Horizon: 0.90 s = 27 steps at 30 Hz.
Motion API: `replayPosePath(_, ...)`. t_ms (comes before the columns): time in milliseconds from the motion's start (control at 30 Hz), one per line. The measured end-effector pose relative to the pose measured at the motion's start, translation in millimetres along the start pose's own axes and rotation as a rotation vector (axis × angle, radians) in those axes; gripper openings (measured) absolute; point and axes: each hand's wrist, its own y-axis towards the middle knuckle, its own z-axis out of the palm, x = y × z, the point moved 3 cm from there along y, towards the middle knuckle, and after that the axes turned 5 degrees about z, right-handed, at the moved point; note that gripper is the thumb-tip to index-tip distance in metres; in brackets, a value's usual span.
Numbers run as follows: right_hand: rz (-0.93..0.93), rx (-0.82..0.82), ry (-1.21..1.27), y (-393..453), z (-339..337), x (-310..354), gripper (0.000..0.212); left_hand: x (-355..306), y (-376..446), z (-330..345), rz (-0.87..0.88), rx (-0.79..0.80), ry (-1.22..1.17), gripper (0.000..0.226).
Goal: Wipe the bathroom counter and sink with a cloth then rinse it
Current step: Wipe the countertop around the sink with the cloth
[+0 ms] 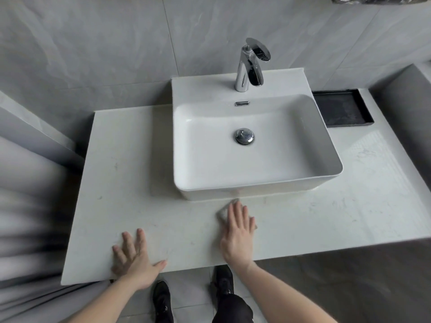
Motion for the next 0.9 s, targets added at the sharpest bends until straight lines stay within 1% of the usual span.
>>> replayPosePath(67,-0.131,0.061,0.011,-17.4,21.0,38.1,0.093,-0.4,0.2,-0.2,0.012,-0.020,-0.011,0.123)
replayPosePath(133,-0.219,0.121,0.031,-29.8,33.7,63.3,0.091,0.2,0.5,-0.5,0.019,-0.056,0.007,0.124)
replayPosePath(233,-0.233,0.120,0.104,-32.3,31.0,64.9,0.088,8.2,0.0,-2.5,0.073,-0.130,0.045,0.122)
replayPosePath(267,-0.208,0.098,0.151,-30.1,24.6,59.1,0.090,13.0,0.0,-4.4,0.111,-0.148,0.067,0.118)
replayPosePath(333,-0.090,0.024,0.278,-22.6,6.2,39.7,0.090,25.0,-0.3,-12.8,0.202,-0.185,0.118,0.105)
replayPosePath(400,0.069,-0.099,0.377,-14.7,-18.1,14.4,0.083,41.7,2.8,-25.2,0.288,-0.228,0.112,0.092)
replayPosePath(433,0.131,-0.162,0.382,-11.0,-30.1,0.3,0.082,53.3,6.5,-31.8,0.311,-0.249,0.081,0.087)
replayPosePath(500,0.229,-0.250,0.338,-3.7,-52.1,-26.8,0.078,83.7,17.8,-44.7,0.283,-0.293,-0.019,0.079)
replayPosePath(533,0.268,-0.275,0.304,0.5,-58.5,-39.3,0.072,101.5,24.6,-50.4,0.242,-0.310,-0.061,0.076)
replayPosePath(600,0.310,-0.264,0.218,8.1,-58.1,-55.6,0.057,140.5,40.0,-58.6,0.144,-0.347,-0.138,0.072)
replayPosePath(667,0.324,-0.216,0.097,11.2,-42.1,-55.5,0.052,176.2,53.2,-63.8,0.052,-0.343,-0.210,0.068)
replayPosePath(700,0.327,-0.208,0.022,10.0,-30.5,-48.6,0.053,190.9,58.8,-64.7,0.023,-0.319,-0.249,0.068)
replayPosePath(767,0.305,-0.202,-0.058,2.5,-4.3,-22.8,0.060,209.2,66.2,-63.7,0.032,-0.248,-0.305,0.067)
replayPosePath(833,0.245,-0.162,-0.038,-9.7,23.0,18.3,0.071,215.2,66.9,-61.3,0.067,-0.177,-0.335,0.064)
replayPosePath(900,0.134,-0.122,-0.012,-27.1,50.0,64.1,0.080,214.0,63.4,-58.7,0.078,-0.165,-0.366,0.061)
